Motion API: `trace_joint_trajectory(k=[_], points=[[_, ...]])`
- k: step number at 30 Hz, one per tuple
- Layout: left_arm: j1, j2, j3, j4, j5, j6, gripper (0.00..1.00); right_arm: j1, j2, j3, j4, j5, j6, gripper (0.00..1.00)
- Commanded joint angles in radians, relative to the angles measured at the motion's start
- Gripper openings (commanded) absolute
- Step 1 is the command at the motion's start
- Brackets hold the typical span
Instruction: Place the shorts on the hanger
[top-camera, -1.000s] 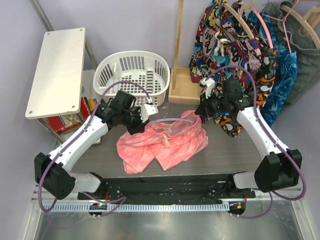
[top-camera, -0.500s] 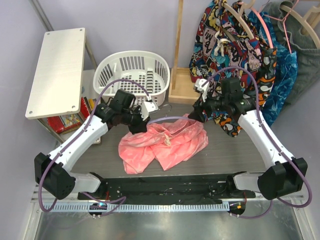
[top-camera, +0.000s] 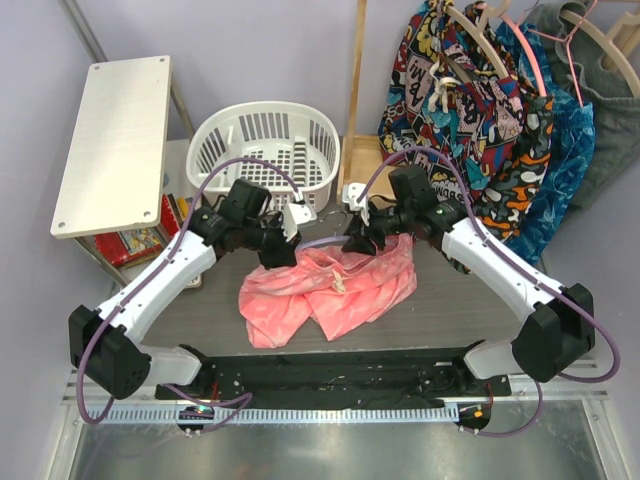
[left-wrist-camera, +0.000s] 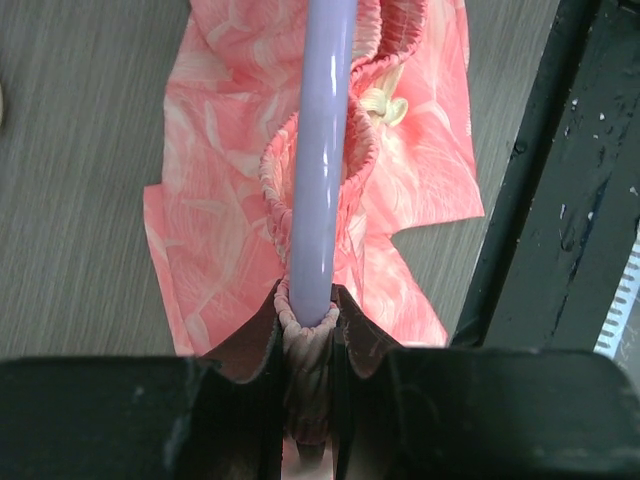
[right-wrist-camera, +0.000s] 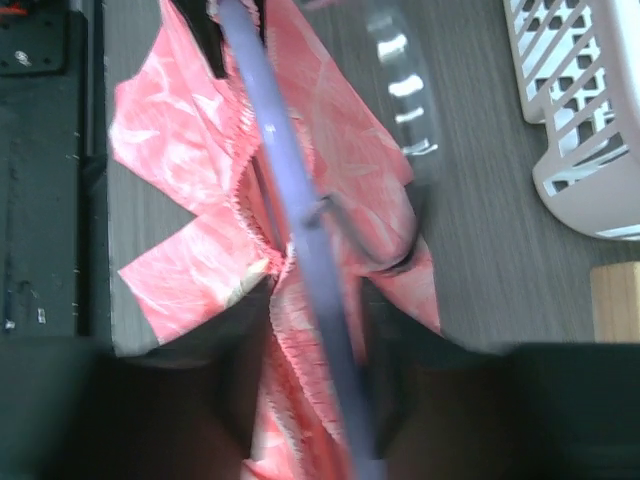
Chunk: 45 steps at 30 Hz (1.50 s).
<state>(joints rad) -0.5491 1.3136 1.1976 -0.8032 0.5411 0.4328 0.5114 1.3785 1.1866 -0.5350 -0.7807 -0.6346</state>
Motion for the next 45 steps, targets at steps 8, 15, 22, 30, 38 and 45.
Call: trace_joint_trajectory(k=[8,15,22,30,38,45], points=[[0.023,-0.07,0.023,0.049,0.082,-0.014,0.1,0.027,-0.015,0.094,-0.062,0.055,-0.066,0.01],[0.04,-0.097,0.106,0.021,0.099,-0.065,0.5,0.03,-0.068,0.148,-0.14,0.133,-0.134,0.01],[0.038,-0.06,0.183,0.134,0.137,-0.19,0.57,0.045,-0.131,0.186,-0.177,0.216,-0.175,0.01],[0.012,0.027,0.217,0.165,0.142,-0.201,0.42,0.055,-0.183,0.235,-0.206,0.234,-0.165,0.01],[0.052,-0.034,0.192,0.009,0.094,-0.086,0.17,0.053,-0.225,0.262,-0.278,0.31,-0.192,0.01],[0.072,-0.07,0.172,-0.051,0.085,-0.034,0.19,0.053,-0.249,0.251,-0.296,0.324,-0.185,0.01]])
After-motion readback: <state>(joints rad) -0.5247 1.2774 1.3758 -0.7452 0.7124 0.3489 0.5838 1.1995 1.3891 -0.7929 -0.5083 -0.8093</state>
